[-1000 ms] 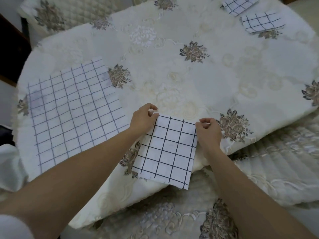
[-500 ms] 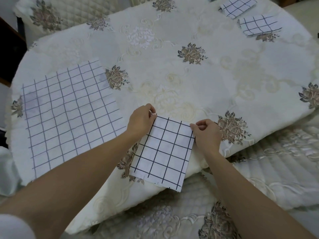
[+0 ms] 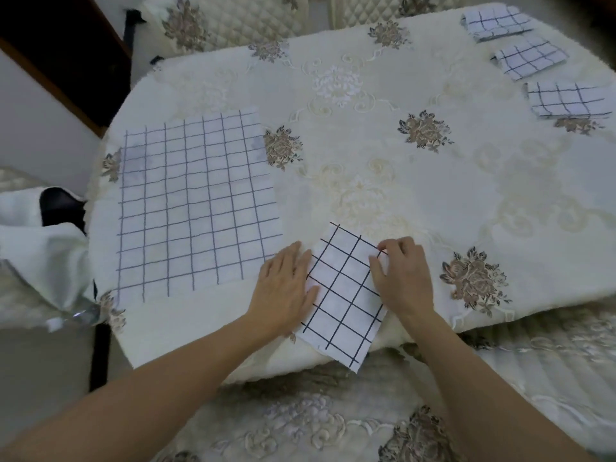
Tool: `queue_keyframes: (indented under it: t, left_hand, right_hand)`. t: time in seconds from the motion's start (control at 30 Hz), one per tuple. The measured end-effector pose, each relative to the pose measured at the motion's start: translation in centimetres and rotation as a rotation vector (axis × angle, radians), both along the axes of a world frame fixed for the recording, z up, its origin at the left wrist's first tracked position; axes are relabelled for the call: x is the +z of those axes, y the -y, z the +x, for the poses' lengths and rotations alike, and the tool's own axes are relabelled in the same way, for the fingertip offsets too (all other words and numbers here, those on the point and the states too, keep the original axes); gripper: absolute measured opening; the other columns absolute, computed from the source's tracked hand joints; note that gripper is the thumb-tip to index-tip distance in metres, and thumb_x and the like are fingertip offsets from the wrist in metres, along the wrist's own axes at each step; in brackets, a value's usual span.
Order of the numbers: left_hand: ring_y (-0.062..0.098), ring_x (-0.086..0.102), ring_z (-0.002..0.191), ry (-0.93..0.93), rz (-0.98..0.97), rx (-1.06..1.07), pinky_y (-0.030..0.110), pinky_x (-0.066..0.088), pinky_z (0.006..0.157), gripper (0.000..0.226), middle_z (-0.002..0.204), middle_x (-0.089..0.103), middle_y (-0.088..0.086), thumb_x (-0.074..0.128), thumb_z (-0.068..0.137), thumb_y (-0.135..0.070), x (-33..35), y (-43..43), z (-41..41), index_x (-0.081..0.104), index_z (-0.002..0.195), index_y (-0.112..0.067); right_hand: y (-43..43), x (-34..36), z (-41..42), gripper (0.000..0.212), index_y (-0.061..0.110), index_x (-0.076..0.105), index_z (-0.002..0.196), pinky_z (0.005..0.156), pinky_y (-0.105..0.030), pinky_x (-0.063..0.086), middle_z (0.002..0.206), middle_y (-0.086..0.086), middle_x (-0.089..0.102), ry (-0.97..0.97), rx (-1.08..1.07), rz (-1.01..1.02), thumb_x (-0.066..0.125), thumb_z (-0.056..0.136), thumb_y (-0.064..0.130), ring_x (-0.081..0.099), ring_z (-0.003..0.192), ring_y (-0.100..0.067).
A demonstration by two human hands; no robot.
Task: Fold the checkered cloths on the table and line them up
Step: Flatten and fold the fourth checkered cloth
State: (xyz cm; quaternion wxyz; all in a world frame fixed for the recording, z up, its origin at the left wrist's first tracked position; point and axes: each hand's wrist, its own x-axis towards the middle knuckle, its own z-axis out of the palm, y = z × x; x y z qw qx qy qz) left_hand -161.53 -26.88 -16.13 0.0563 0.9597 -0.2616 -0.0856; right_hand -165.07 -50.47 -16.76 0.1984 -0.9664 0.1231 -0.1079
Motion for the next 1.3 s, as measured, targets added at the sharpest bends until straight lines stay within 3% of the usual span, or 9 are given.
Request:
queue_keyframes:
  t: [0.1,0.17,0.27,0.47,0.67,0.87,1.1,1.3]
  left_hand:
    - [0.031,0.033,0.144,-0.018,-0.015,0.109,0.048,0.034,0.115,0.072,0.159,0.030,0.014,0.030,0.097,-0.055,-0.3,-0.2,-2.2,0.031,0.153,-0.011]
    - [0.030,0.035,0.143,-0.019,-0.017,0.141,0.048,0.033,0.115,0.073,0.159,0.032,0.014,0.032,0.096,-0.055,-0.4,0.2,-3.4,0.033,0.152,-0.009]
    - [0.030,0.035,0.144,-0.011,-0.001,0.165,0.050,0.030,0.118,0.072,0.159,0.032,0.014,0.035,0.097,-0.054,-0.6,0.9,-4.8,0.033,0.153,-0.008]
    - [0.030,0.021,0.151,-0.010,0.057,0.297,0.050,0.016,0.123,0.076,0.164,0.021,0.015,0.028,0.099,-0.056,-1.5,3.9,-6.1,0.026,0.155,-0.004]
    - [0.024,-0.016,0.153,-0.015,0.088,0.281,0.050,0.006,0.124,0.080,0.166,-0.014,0.012,0.015,0.102,-0.060,-2.4,5.7,-6.5,-0.003,0.157,-0.004]
    - [0.020,-0.013,0.153,-0.007,0.027,0.296,0.047,0.011,0.124,0.081,0.166,-0.010,0.010,0.017,0.102,-0.061,-3.0,5.4,-6.5,-0.001,0.158,-0.006]
    - [0.021,-0.016,0.153,-0.008,0.040,0.272,0.047,0.010,0.124,0.083,0.166,-0.014,0.011,0.017,0.102,-0.062,-2.8,4.8,-6.7,-0.002,0.158,-0.005]
    - [0.021,-0.017,0.152,-0.020,0.045,0.270,0.046,0.010,0.124,0.083,0.166,-0.013,0.010,0.017,0.102,-0.063,-2.4,4.8,-6.8,-0.002,0.158,-0.005]
  right_hand:
    - [-0.6,-0.7,0.9,0.034,0.012,0.062,0.120,0.090,-0.048,0.052,0.126,-0.009,0.058,-0.024,0.353,-0.059,0.059,0.092,0.031,0.055,0.117,-0.031]
    - [-0.7,-1.1,1.4,0.044,0.016,0.057,0.133,0.110,-0.051,0.039,0.146,-0.007,0.050,-0.063,0.539,-0.167,0.049,0.097,0.040,0.041,0.139,-0.031]
    - [-0.7,-1.2,2.4,0.055,0.019,0.043,0.148,0.120,-0.051,0.025,0.161,-0.004,0.032,-0.145,0.668,-0.278,0.034,0.102,0.046,0.022,0.151,-0.026]
    - [-1.4,-1.4,4.0,0.066,0.012,0.025,0.157,0.123,-0.046,0.018,0.165,-0.008,0.015,-0.235,0.780,-0.331,0.022,0.104,0.051,0.010,0.154,-0.024]
    - [-1.3,-2.4,4.9,0.073,0.009,0.017,0.158,0.124,-0.044,0.017,0.165,-0.011,0.010,-0.260,0.794,-0.329,0.017,0.103,0.057,0.006,0.154,-0.024]
    - [0.1,-3.2,5.4,0.081,0.009,0.007,0.159,0.125,-0.042,0.011,0.167,-0.008,0.003,-0.227,0.760,-0.365,0.021,0.100,0.063,0.000,0.154,-0.021]
    - [2.1,-3.1,6.5,0.084,0.013,0.003,0.159,0.124,-0.051,0.012,0.167,-0.002,-0.002,-0.283,0.654,-0.376,0.008,0.097,0.069,-0.001,0.154,-0.021]
    - [-1.0,-2.0,3.2,0.080,0.007,0.015,0.158,0.123,-0.051,0.011,0.166,-0.012,0.011,-0.150,0.611,-0.307,0.029,0.100,0.060,0.011,0.153,-0.029]
